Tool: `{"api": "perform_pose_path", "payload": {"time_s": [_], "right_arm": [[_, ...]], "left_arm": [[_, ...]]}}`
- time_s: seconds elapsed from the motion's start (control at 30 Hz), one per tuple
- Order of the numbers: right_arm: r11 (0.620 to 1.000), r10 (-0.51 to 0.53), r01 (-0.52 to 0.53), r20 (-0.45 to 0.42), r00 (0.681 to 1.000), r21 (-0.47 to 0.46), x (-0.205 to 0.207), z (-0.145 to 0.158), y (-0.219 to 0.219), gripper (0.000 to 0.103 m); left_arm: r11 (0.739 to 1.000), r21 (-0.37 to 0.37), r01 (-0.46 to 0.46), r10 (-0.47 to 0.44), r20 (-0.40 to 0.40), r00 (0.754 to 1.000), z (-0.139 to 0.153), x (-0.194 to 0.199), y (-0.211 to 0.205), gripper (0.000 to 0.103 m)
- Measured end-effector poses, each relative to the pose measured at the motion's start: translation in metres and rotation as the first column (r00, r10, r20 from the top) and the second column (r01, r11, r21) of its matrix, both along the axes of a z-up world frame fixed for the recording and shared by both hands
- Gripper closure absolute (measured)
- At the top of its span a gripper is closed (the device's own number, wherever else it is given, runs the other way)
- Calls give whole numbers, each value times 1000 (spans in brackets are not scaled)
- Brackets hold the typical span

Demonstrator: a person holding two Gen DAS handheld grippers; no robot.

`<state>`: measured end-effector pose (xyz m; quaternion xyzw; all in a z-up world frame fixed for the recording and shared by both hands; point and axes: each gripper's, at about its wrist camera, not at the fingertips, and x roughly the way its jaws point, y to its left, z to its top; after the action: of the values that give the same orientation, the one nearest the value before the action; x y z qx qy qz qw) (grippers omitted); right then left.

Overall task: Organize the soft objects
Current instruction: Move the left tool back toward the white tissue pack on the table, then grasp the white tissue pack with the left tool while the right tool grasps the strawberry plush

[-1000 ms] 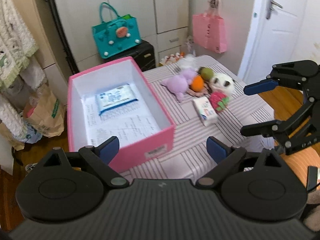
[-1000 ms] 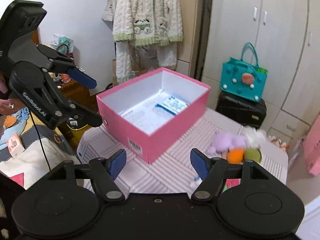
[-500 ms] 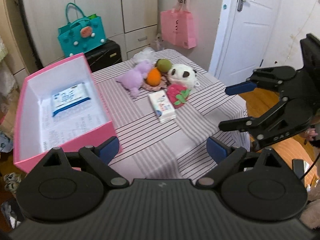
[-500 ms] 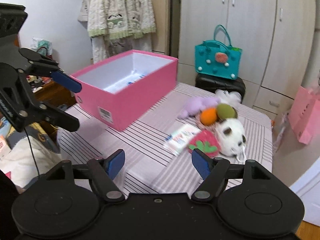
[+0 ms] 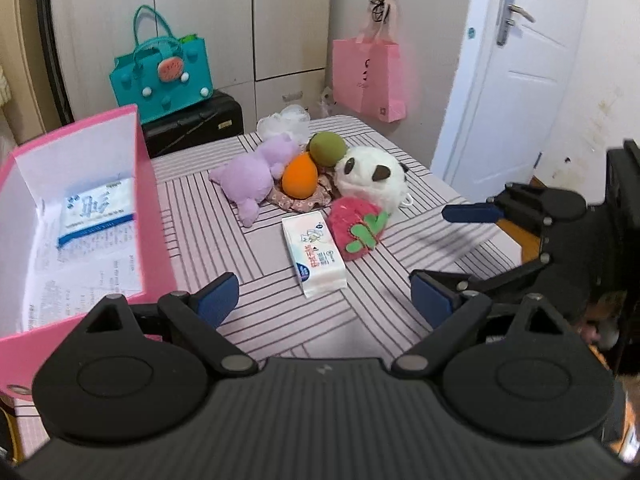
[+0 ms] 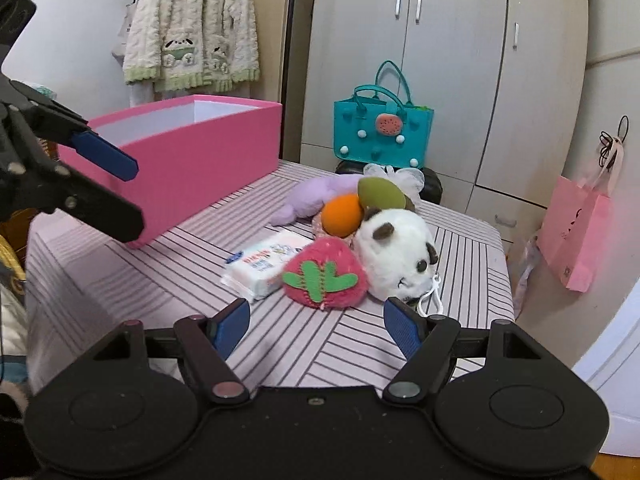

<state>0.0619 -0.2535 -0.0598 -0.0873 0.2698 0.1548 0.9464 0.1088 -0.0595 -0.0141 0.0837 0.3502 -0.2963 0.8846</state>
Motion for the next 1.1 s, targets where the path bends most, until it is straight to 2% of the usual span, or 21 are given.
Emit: {"api": "perform_pose_path", "payload": {"time_s": [0.17, 0.4, 0.5, 0.6, 0.7, 0.73, 0.77, 0.83, 0.97, 1.1], "right_arm": [[1000, 4, -4, 23, 1000, -1, 18, -21, 0, 25], [997, 56, -53, 51, 997, -47, 34, -34, 15, 28], [995, 73, -69, 60, 995, -78, 38, -37, 22, 28], [994, 54, -50, 38, 998, -99, 47, -42, 25, 28], [998, 22, -21, 25, 999, -66, 56, -46, 21, 28], [999, 14, -13, 17, 1000, -42, 59, -46, 18, 33], [1000, 2, -2, 11, 1000, -28, 61, -46, 16, 42], [1000, -20, 20, 9, 1000, -5, 64, -48, 13, 45], [998, -43, 42, 12, 999, 55, 63, -52, 9, 51], [997, -50, 48, 25, 998, 54, 55, -54, 8, 54]], "left_arm": [[1000, -31, -4, 2, -69, 998, -17, 17, -14, 12], [999, 8, -51, 51, -43, 998, -35, 35, -27, 20], [999, 1, -50, 50, -70, 996, -42, 47, -31, 26], [998, -11, -57, 55, -100, 993, -48, 56, -34, 28], [998, -16, -66, 64, -105, 992, -54, 63, -39, 33], [997, -15, -73, 71, -97, 993, -55, 64, -41, 35], [997, -9, -83, 82, -86, 993, -56, 66, -43, 37], [996, -7, -90, 89, -82, 993, -58, 69, -45, 39], [993, -46, -109, 102, -132, 986, -61, 77, -41, 43], [992, -59, -108, 98, -154, 983, -64, 78, -44, 45]]}}
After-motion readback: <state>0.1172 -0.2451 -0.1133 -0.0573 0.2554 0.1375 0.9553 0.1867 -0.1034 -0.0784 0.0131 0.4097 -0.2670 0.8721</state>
